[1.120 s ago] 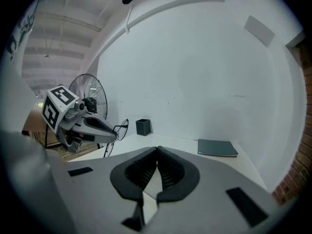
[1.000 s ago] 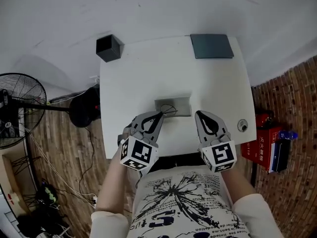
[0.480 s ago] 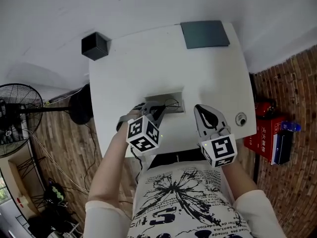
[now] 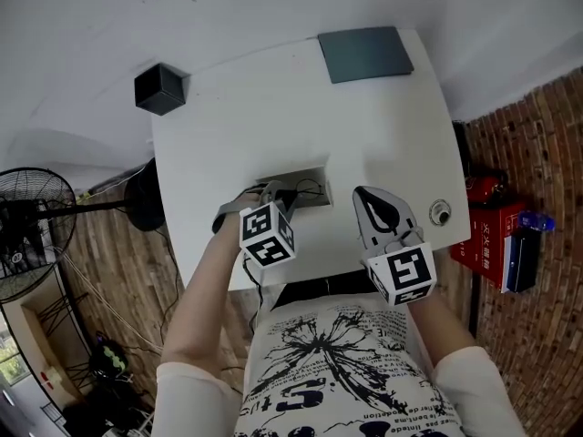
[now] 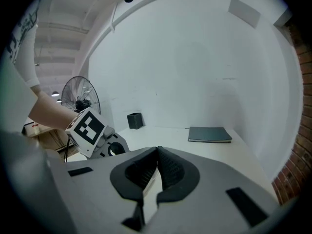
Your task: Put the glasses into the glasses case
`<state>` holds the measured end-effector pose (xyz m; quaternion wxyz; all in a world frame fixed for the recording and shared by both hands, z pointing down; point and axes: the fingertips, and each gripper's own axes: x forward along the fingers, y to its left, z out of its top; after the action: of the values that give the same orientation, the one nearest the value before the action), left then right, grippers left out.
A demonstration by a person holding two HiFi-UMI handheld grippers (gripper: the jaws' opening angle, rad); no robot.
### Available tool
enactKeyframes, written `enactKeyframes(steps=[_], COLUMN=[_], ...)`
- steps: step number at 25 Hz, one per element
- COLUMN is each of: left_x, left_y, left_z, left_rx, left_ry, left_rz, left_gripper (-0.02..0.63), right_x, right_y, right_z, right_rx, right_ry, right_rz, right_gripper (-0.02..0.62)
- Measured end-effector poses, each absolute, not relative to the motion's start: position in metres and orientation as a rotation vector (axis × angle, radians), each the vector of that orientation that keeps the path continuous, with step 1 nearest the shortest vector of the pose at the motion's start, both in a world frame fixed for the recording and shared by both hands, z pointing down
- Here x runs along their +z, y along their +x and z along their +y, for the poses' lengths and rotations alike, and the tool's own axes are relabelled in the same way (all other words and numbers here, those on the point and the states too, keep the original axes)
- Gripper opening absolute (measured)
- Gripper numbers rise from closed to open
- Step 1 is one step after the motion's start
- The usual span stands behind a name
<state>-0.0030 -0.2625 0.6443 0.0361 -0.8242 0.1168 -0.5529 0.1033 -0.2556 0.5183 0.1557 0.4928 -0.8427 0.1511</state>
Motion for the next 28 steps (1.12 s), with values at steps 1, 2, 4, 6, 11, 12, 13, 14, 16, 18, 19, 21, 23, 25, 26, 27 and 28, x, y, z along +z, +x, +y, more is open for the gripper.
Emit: enactKeyframes(steps=[1,2,4,6,11,12,13,14,16,18,19,21,23,25,26,27,28], left_x=[0.647,0.649,0.652,0.655,0.664,0.665,0.667,0.668,0.669,0.670,0.670,0.669,0.666,0.662,0.659,0.655,0.651], left_y=[-0.003,-0.003,-0.002,0.000,0.003,0.004,0.004,0.004,0.005,0.004,0.005,0.005,0.005,0.004,0.004,0.004,0.004], left_z=[-0.262,-0.262,-0.261,-0.256,-0.249,-0.248,-0.248,-0.248,-0.248,-0.249,-0.249,-0.249,-0.250,-0.251,-0.251,-0.250,-0.249], left_rx=[-1.708,-1.717,-1.734,-1.756,-1.795,-1.799,-1.801,-1.802,-1.805,-1.804,-1.799,-1.782,-1.763,-1.737,-1.720,-1.704,-1.688], left_ry=[-2.531,-2.529,-2.529,-2.539,-2.558,-2.559,-2.562,-2.566,-2.578,-2.589,-2.594,-2.610,-2.627,-2.641,-2.647,-2.650,-2.649], left_rz=[0.352,0.344,0.317,0.270,0.178,0.169,0.162,0.157,0.151,0.145,0.141,0.137,0.137,0.138,0.136,0.131,0.125], left_gripper=[0.015,0.015,0.015,0.015,0.015,0.015,0.016,0.015,0.015,0.018,0.020,0.025,0.033,0.041,0.047,0.055,0.058], right_x=[0.518,0.519,0.519,0.520,0.523,0.524,0.524,0.525,0.527,0.528,0.527,0.525,0.522,0.519,0.517,0.515,0.513], right_y=[0.104,0.105,0.107,0.109,0.111,0.111,0.111,0.111,0.110,0.108,0.107,0.106,0.106,0.105,0.106,0.106,0.106], right_z=[-0.255,-0.256,-0.256,-0.257,-0.258,-0.258,-0.258,-0.258,-0.258,-0.258,-0.258,-0.260,-0.261,-0.261,-0.260,-0.258,-0.257], right_rx=[0.433,0.434,0.438,0.443,0.451,0.453,0.455,0.458,0.462,0.462,0.460,0.451,0.437,0.418,0.409,0.401,0.394], right_ry=[1.413,1.415,1.423,1.432,1.439,1.438,1.438,1.439,1.440,1.440,1.439,1.441,1.443,1.447,1.450,1.452,1.453], right_rz=[-2.411,-2.410,-2.407,-2.402,-2.386,-2.384,-2.382,-2.380,-2.376,-2.372,-2.370,-2.366,-2.360,-2.356,-2.356,-2.357,-2.359], right_gripper=[0.015,0.015,0.015,0.015,0.015,0.015,0.015,0.015,0.015,0.015,0.015,0.015,0.015,0.015,0.015,0.015,0.015])
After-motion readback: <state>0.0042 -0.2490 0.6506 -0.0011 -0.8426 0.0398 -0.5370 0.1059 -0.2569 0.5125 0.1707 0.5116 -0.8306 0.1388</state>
